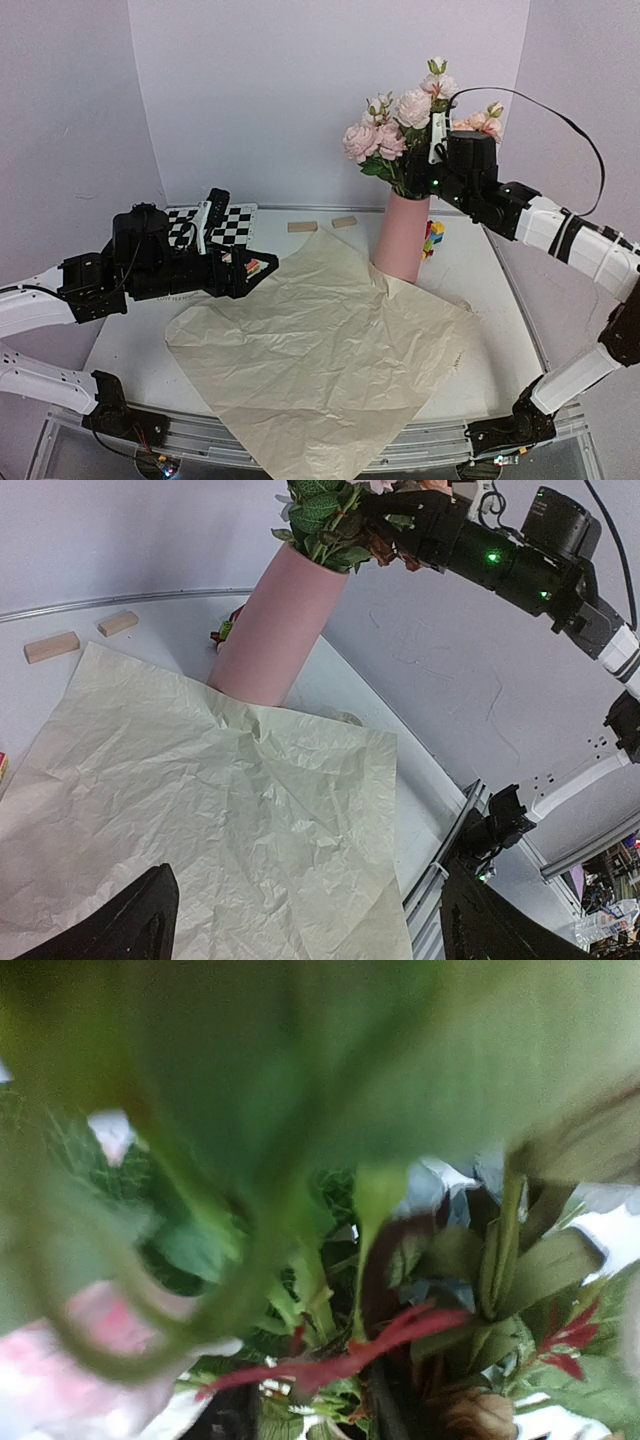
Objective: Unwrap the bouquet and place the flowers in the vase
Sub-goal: Insert the fake flower into the vase.
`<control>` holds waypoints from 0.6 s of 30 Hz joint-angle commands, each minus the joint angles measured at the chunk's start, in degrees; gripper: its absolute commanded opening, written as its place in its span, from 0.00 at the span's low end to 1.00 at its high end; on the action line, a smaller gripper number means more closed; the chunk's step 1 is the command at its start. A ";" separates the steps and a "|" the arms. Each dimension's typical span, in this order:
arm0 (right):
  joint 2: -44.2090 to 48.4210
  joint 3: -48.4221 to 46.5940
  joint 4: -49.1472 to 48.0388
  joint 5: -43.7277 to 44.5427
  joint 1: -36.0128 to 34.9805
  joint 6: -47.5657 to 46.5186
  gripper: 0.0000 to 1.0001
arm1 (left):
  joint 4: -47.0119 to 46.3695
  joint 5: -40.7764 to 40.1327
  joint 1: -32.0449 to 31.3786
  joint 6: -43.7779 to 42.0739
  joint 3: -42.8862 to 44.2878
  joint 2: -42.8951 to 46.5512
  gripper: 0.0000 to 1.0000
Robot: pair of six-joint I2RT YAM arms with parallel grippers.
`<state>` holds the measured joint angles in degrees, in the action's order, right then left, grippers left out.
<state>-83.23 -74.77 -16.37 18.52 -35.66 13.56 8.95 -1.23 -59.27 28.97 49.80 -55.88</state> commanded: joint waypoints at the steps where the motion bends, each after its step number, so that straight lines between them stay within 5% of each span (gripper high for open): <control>1: 5.48 -2.71 4.17 -3.93 -0.03 2.19 0.43 | -1.83 -0.27 -0.16 0.52 0.35 1.16 0.92; 14: 19.36 7.25 6.13 -15.19 -0.02 2.26 0.51 | -1.84 -0.22 -0.15 0.65 0.72 0.94 0.92; 18: 25.08 15.10 4.58 -16.77 -0.05 -1.39 0.63 | -1.76 -0.60 -0.15 0.58 0.17 1.64 0.91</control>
<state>-63.07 -65.98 -10.20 4.90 -35.67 15.45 8.95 -1.25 -59.27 29.04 49.80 -55.88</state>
